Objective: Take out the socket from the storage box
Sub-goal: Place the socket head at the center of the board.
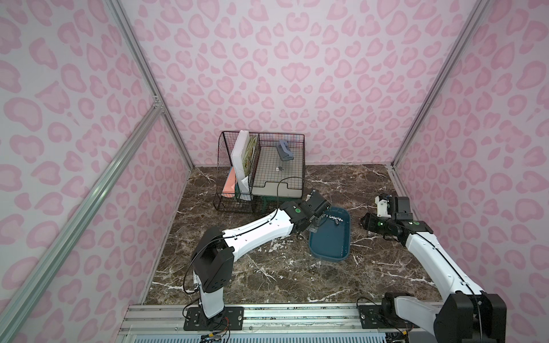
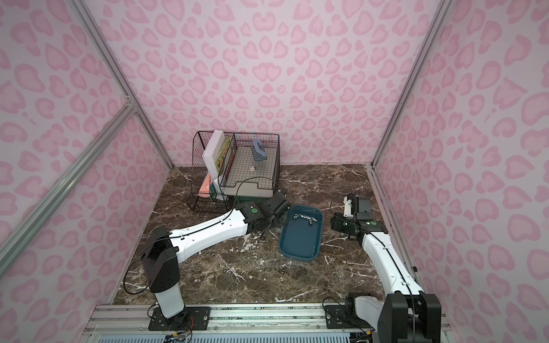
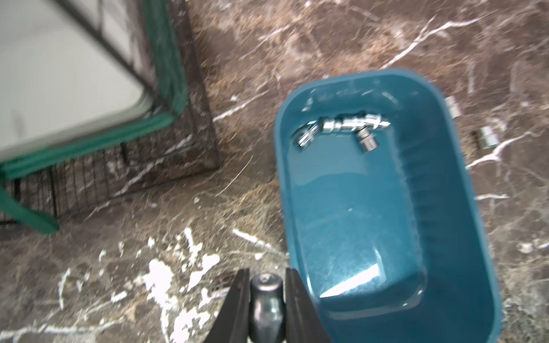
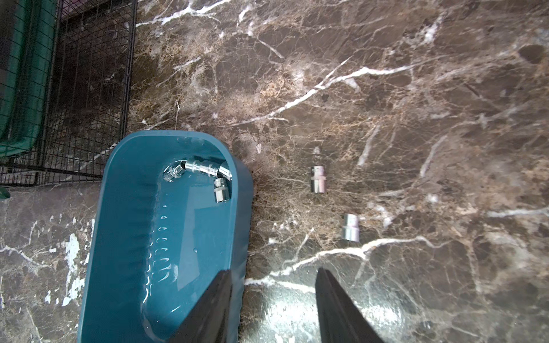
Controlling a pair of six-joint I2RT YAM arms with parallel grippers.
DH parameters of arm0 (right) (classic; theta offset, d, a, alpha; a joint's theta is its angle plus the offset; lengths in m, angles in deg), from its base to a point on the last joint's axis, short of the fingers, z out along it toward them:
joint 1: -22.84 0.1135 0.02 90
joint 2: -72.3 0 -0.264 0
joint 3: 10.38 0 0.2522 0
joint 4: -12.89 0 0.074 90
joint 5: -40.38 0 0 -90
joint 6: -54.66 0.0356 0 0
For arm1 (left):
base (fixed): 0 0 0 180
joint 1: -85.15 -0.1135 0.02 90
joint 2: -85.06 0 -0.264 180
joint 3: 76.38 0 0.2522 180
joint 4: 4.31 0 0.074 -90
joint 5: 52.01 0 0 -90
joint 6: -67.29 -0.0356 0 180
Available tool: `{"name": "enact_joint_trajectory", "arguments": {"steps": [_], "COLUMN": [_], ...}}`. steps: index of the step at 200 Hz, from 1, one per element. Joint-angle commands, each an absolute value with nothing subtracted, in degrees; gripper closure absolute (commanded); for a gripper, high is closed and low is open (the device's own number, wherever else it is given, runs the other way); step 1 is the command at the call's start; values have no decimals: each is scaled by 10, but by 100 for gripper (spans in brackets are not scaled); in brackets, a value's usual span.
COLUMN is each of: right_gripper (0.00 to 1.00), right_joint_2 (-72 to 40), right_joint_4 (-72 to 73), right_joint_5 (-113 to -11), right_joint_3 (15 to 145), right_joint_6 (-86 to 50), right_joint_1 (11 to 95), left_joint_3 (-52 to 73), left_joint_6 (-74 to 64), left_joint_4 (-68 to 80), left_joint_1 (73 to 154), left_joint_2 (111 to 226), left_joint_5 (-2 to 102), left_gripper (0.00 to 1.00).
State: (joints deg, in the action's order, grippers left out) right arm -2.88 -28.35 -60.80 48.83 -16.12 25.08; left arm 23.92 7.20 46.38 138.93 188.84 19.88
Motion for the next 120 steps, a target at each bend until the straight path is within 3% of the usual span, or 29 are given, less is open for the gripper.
{"name": "enact_joint_trajectory", "arguments": {"steps": [1,120], "right_gripper": [49,49], "right_joint_2": [-30,-29], "right_joint_4": [-269,-270], "right_joint_5": [-610,-610], "right_joint_3": [487,486], "right_joint_6": [-162,-162], "right_joint_1": [250,250], "left_joint_3": [211,172], "left_joint_6": [91,111], "left_joint_4": [434,355], "left_joint_1": [1382,1360], "left_joint_2": [1882,1986], "left_joint_5": [193,211], "left_gripper": [89,87]}}
